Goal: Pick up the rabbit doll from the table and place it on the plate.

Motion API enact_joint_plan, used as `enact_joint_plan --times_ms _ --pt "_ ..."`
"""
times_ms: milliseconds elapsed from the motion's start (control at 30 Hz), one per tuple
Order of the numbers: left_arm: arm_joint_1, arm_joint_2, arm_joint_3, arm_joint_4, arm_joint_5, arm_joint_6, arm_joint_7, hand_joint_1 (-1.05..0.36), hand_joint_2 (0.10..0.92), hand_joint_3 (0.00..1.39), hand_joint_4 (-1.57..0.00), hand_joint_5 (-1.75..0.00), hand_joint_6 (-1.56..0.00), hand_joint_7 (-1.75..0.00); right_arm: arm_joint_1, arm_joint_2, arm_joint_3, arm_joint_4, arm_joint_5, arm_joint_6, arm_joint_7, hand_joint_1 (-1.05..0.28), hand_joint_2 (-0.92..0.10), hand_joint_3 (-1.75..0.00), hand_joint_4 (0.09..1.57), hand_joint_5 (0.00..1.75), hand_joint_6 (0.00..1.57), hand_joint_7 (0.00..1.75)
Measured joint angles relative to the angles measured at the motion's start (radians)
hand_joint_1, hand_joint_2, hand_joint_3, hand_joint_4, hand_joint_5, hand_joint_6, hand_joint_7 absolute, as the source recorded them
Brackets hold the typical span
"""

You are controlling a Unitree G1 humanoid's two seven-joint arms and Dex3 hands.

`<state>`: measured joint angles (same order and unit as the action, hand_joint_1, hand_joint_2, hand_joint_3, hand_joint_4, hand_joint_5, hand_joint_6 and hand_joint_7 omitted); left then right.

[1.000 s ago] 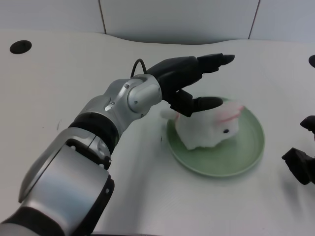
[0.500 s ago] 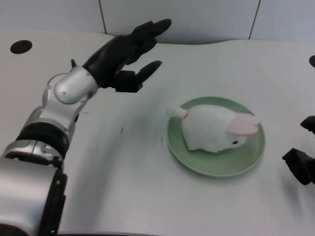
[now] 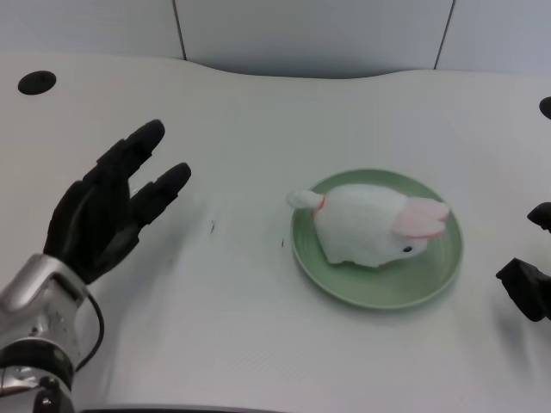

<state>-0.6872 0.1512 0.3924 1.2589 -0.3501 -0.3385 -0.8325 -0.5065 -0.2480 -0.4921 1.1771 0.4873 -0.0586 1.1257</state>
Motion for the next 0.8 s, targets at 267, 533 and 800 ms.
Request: enact_joint_plan --times_ms 267,533,800 --pt "0.105 -0.034 0.033 -0.097 -0.059 0.084 -0.031 -1.05 0.921 0.84 -0.27 -0.12 -0.12 -0.02 -0.001 -0.002 0.0 0.001 -0.002 -0.001 -0.002 -0.65 -0.92 -0.24 1.18 1.75 0.9 1.75" --pt "0.174 -0.038 -0.006 -0.122 -0.045 0.091 -0.038 -1.04 0.921 0.78 -0.32 -0.15 -0.18 -0.03 -0.004 -0.014 -0.003 0.008 -0.001 0.003 -0.001 -0.65 -0.92 -0.23 1.25 1.75 0.96 1.75" --pt "0.171 -0.02 -0.027 -0.101 -0.03 0.083 -0.068 -1.01 0.921 0.76 -0.35 -0.16 -0.24 -0.04 -0.004 -0.016 -0.003 0.008 -0.001 -0.016 0.005 -0.65 -0.92 -0.3 1.19 1.75 0.95 1.75"
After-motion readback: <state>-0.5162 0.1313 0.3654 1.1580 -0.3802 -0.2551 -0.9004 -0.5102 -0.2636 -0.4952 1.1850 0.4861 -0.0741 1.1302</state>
